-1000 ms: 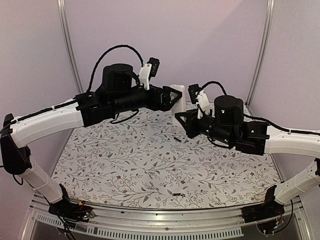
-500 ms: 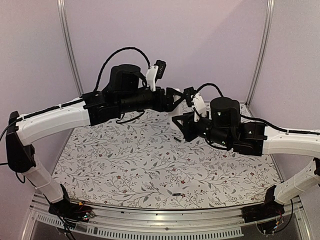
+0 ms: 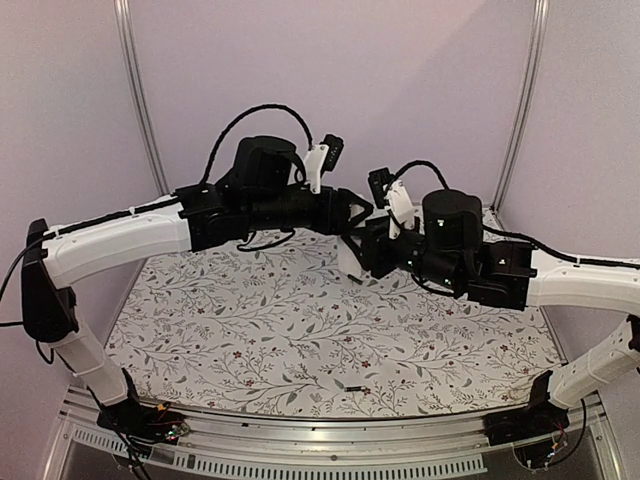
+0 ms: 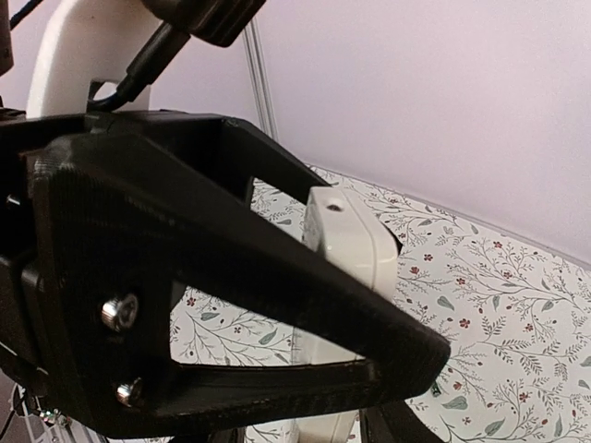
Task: Load the batteries into the remote control
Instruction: Pass from the right arm to the left, then pass from the left arm to the right
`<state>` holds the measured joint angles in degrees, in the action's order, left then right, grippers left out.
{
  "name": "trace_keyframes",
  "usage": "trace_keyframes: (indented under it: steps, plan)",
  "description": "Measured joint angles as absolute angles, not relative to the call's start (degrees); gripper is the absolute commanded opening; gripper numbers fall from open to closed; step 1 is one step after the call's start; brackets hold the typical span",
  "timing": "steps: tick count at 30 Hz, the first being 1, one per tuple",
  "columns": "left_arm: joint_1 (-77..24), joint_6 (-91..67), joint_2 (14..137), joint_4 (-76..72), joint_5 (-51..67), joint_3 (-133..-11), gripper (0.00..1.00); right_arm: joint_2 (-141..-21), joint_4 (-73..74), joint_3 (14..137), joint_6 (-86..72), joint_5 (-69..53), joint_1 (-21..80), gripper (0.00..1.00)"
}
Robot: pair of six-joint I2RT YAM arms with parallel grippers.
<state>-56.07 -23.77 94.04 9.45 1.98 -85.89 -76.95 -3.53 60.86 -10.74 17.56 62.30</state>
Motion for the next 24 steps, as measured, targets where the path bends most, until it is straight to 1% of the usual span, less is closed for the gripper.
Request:
trace_keyframes:
  steps: [2,5,8,9,10,11,13,15,16,17,20,24]
  plan:
    - [-56.1,-23.8,94.2,9.7,2.2,-85.9,0.36,-76.9,-3.3,60.9,-10.5,17.6,62.3,0.34]
    - [-56.1,-23.7,94.2,10.6,2.6,-86.3,0.36,-76.9,-3.0,61.0,-10.0,17.7,62.3,0.22]
    - [-56.1,-23.6,94.2,11.4,3.0,-86.9,0.36,-77.0,-2.9,61.2,-10.2,18.1,62.3,0.1]
    - [-56.1,-23.3,94.2,11.5,3.0,-87.0,0.37,-77.0,-2.9,61.3,-10.7,18.1,62.2,0.04]
    - [-56.1,-23.0,94.2,11.5,3.0,-87.1,0.41,-76.9,-3.0,61.3,-11.5,18.3,62.2,0.0]
    - [-56.1,-22.6,94.2,11.4,3.0,-87.2,0.47,-76.9,-3.0,61.5,-12.1,18.3,62.2,0.0]
    - [-56.1,-22.5,94.2,11.7,3.0,-87.6,0.72,-76.9,-3.0,61.5,-12.0,18.5,62.2,0.0]
    - [-56.1,-22.4,94.2,12.0,3.0,-87.8,0.91,-76.9,-3.0,61.5,-12.0,18.6,62.2,0.0]
    - [-56.1,-22.3,94.2,12.1,3.0,-87.9,0.98,-76.9,-2.7,61.5,-12.0,18.6,62.0,0.0]
    - [-56.0,-22.4,94.1,12.3,2.7,-87.9,0.99,-76.9,-2.3,61.5,-12.0,18.6,61.8,0.0]
    - [-55.2,-22.3,92.1,12.3,1.1,-85.8,1.0,-76.2,-2.2,61.1,-12.5,18.6,60.9,0.0]
    - [-54.0,-21.5,83.7,9.9,-1.2,-78.5,0.99,-73.3,-2.4,59.2,-13.3,19.4,59.1,0.0]
